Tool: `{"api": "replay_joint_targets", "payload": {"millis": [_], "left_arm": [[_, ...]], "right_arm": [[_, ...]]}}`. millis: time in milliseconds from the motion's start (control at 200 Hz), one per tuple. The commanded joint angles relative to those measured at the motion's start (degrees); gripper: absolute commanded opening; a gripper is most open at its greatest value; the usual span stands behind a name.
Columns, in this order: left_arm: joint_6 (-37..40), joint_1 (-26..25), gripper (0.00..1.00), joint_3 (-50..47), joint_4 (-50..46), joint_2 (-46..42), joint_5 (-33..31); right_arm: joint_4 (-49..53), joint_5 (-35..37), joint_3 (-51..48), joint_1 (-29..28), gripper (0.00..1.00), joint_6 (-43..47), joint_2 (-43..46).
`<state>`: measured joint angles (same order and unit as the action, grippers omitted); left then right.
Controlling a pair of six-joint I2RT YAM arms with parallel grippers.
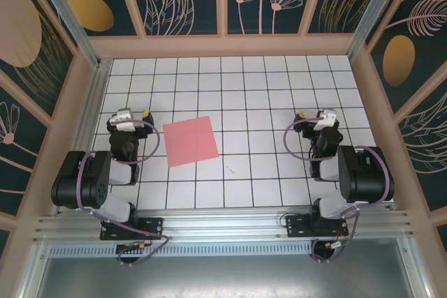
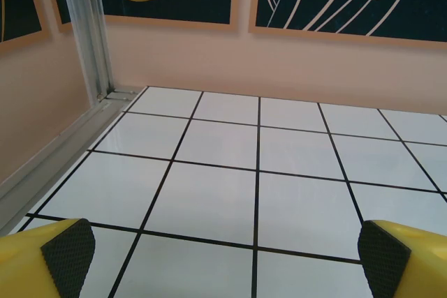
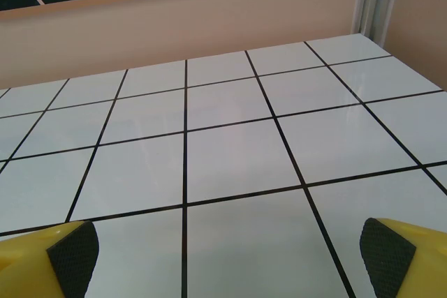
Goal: Fold a paper plane with a square sheet of paper (pick it up from the middle)
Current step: Move the square sheet of paper to the center of the table.
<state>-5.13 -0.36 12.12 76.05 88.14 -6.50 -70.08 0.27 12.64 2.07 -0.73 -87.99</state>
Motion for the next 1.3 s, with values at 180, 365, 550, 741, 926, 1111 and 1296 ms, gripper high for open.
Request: {"api": "replay_joint_targets", "payload": {"millis": [180,365,550,741,926,1111,1296], "left_arm": [[0.5,0.4,0.99,0.2,1.5,0.1,-0.3],[0.5,0.4,0.98,0.2,1.6,0.1,-0.3],[0.5,0.4,0.98,0.4,1.5,0.2,-0.3],[0.2,0.4,0.99,-0.1,2.1,0.0,-1.3],[-1.3,0.4,0.98,-1.4,-0.4,-5.8,-5.4],[-3.8,0.3,0.98,1.2,-13.5,-15.2,-9.1],[-16.3,0.3,0.98,10.9,-40.8,-22.4,-6.3]], "right_arm": [[-0.8,-1.3,1.0,0.2,0.99,-0.5,-0.2],[-0.8,-1.3,0.9,0.3,0.99,-0.5,-0.1],[-0.7,-1.3,1.0,0.3,0.99,-0.5,-0.2],[-0.8,-1.3,0.9,0.2,0.99,-0.4,0.0],[17.1,2.0,7.5,-1.0,0.99,-0.3,8.7],[33.4,7.6,14.5,-3.3,0.99,-8.7,15.8],[56.7,0.1,28.8,-7.3,0.99,-19.9,13.5]]}}
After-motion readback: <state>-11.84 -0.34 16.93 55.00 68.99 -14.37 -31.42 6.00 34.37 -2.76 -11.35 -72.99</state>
